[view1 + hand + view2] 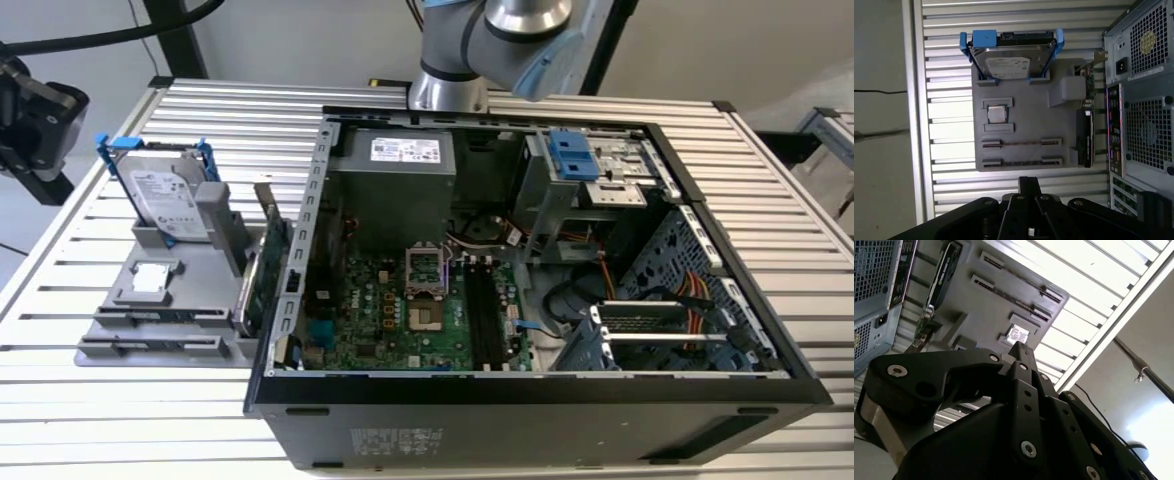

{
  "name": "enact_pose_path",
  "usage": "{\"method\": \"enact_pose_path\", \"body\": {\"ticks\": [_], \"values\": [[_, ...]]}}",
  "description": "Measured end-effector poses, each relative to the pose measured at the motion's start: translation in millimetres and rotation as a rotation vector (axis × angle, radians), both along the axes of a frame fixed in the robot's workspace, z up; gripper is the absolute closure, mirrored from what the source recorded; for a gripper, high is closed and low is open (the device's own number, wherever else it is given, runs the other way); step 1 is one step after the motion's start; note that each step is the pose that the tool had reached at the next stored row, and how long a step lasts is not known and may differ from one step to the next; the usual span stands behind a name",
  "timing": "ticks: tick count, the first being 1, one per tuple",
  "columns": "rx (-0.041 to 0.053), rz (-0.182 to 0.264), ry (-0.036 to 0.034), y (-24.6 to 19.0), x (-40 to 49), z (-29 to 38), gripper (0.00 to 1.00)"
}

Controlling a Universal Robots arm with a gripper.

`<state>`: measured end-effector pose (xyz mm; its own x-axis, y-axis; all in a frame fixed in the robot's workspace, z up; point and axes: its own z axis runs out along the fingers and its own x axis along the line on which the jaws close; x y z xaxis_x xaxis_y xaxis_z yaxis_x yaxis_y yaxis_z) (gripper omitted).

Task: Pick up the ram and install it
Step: 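Reach for the ram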

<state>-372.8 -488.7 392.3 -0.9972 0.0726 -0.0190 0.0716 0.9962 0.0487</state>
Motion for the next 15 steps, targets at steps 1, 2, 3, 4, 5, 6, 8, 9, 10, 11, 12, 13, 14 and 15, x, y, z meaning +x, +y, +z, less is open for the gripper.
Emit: {"method": "enact_pose_path", "body": {"ticks": [1,2,3,4,5,6,8,9,10,11,12,13,14,15], "values": [[0.0,0.0,0.0,-0.3,0.0,0.0,1.0],[0.0,0.0,0.0,-0.7,0.0,0.0,1.0],[0.0,0.0,0.0,-1.1,0.0,0.0,1.0],[0.0001,0.0,0.0,-1.5,0.0,0.0,1.0],[0.0,0.0,0.0,-2.0,0.0,0.0,1.0],[0.0,0.0,0.0,-2.4,0.0,0.0,1.0],[-0.0001,0.0,0.0001,-3.0,0.0,0.1,1.0],[0.0,0.0,0.0,-3.0,0.0,0.0,1.0],[0.0,0.0,0.0,-3.0,0.0,0.0,1.0],[0.0,0.0,0.0,-3.1,0.0,0.0,1.0],[0.0,0.0,0.0,-3.2,0.0,0.0,1.0],[0.0,0.0,0.0,-3.2,0.0,0.0,1.0],[0.0,0.0,0.0,-3.6,0.0,0.0,1.0],[0.0,0.0,0.0,-4.0,0.0,0.0,1.0]]}}
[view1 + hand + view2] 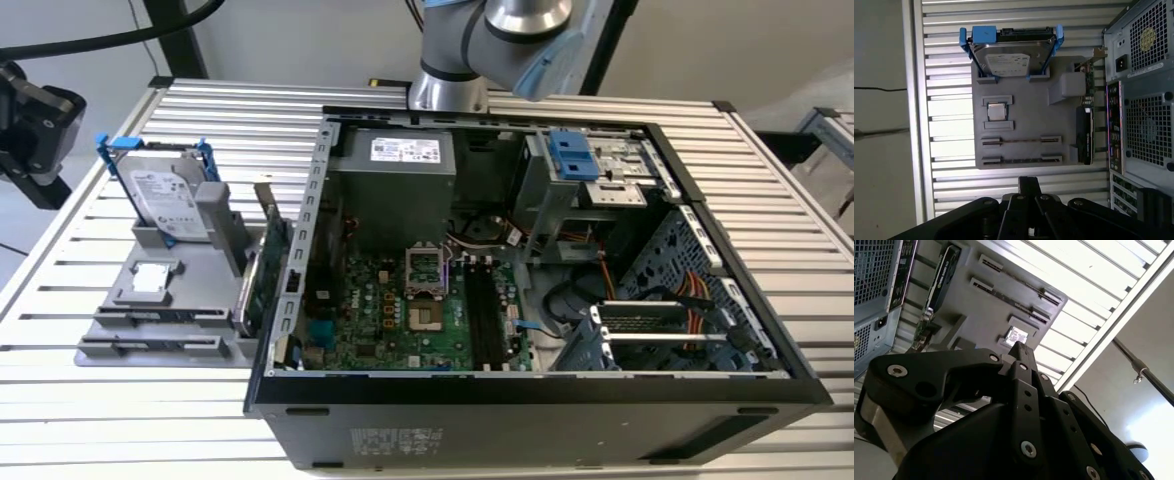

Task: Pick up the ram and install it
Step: 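Reach for the ram, then pick up the ram and move it above insertion slot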

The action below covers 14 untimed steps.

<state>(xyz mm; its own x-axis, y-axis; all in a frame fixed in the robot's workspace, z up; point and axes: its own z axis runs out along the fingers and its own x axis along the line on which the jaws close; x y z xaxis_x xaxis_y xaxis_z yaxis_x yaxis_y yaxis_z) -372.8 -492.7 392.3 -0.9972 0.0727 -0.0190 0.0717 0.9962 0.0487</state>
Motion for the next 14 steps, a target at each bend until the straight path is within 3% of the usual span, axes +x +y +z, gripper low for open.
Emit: {"method": "enact_pose_path", "body": {"ticks": [14], "values": [[0.0,0.0,0.009,-0.1,0.0,0.0,1.0]]}}
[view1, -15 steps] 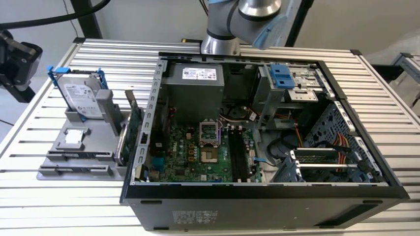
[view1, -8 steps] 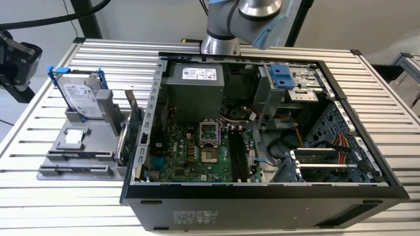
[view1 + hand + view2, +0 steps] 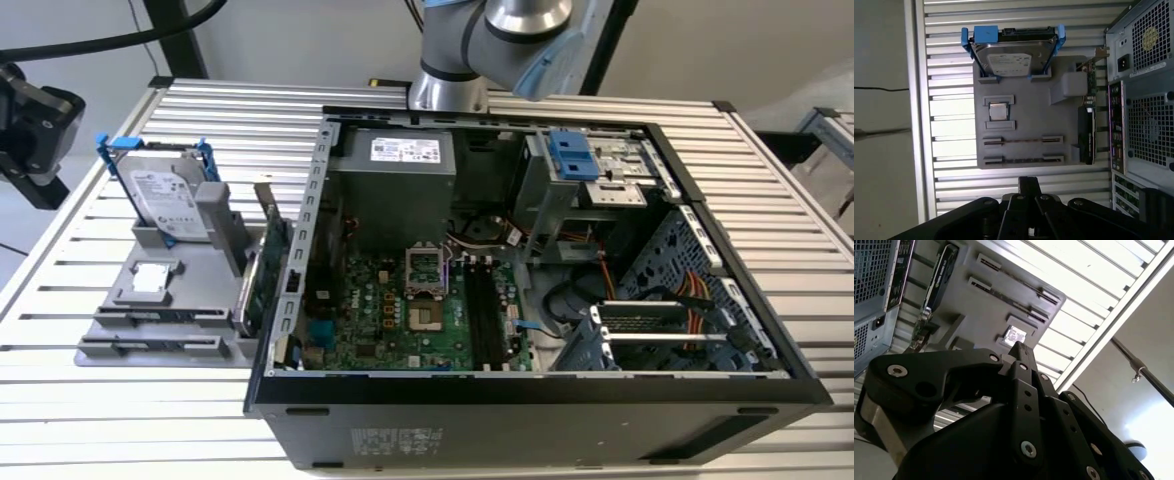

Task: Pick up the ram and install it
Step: 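Pick up the ram and move it above insertion slot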

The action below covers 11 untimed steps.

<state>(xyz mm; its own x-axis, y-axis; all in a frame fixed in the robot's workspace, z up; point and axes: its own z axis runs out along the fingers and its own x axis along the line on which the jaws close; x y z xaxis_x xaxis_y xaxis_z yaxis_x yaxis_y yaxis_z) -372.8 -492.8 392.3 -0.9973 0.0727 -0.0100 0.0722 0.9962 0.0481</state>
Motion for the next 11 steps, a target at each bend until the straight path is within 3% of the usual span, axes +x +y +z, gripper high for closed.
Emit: {"method": "enact_pose_path", "body": {"ticks": [11], "values": [[0.0,0.0,0.0083,0.0,0.0,0.0,1.0]]}}
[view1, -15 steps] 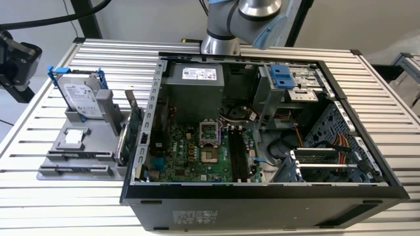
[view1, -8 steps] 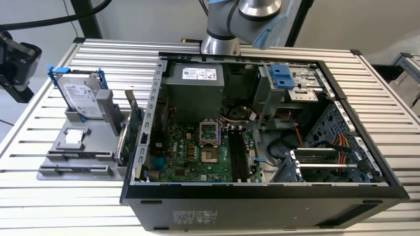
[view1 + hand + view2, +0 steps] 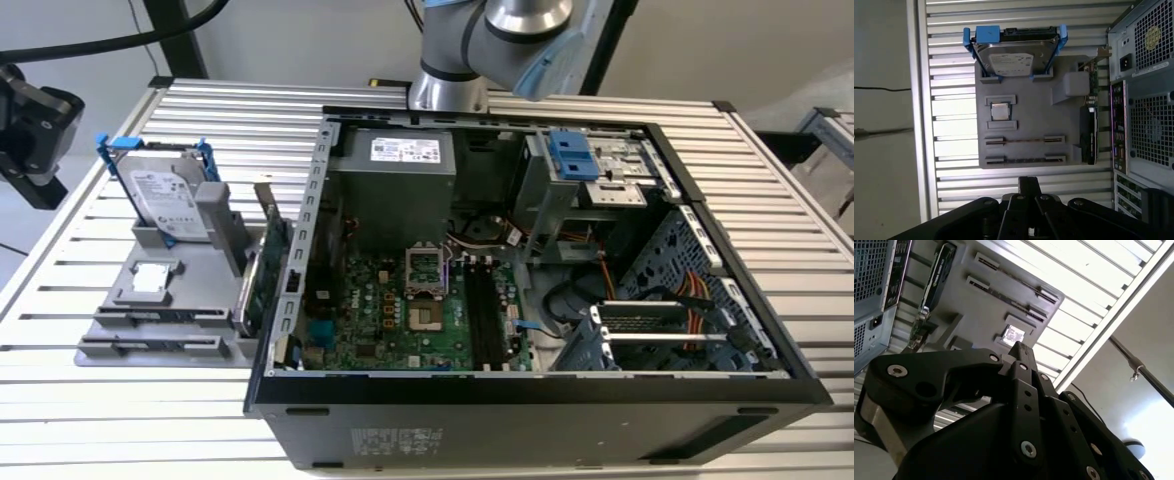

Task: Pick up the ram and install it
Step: 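Pick up the ram and move it above insertion slot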

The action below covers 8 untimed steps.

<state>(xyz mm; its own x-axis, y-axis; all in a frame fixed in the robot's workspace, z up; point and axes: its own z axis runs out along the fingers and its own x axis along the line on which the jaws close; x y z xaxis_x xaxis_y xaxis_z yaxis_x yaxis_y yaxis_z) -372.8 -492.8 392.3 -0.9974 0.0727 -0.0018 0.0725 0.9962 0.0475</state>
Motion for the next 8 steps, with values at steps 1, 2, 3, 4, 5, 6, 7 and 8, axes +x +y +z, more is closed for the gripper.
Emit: {"method": "enact_pose_path", "body": {"ticks": [1,2,3,4,5,6,7,8], "values": [[0.0,0.0,0.0001,0.0,0.0,0.0,1.0],[0.0,0.001,0.0001,0.0,0.0,0.0,1.0],[0.0,0.001,0.0,0.0,0.0,0.0,1.0],[0.0,0.001,0.0001,0.0,0.0,0.0,1.0],[0.0,0.001,0.0001,0.0,0.0,0.0,1.0],[0.0,0.001,0.0001,0.0,0.0,0.0,1.0],[0.0,0.001,0.0001,0.0,0.0,0.0,1.0],[0.0,0.002,0.0001,0.0,0.0,0.0,1.0]]}}
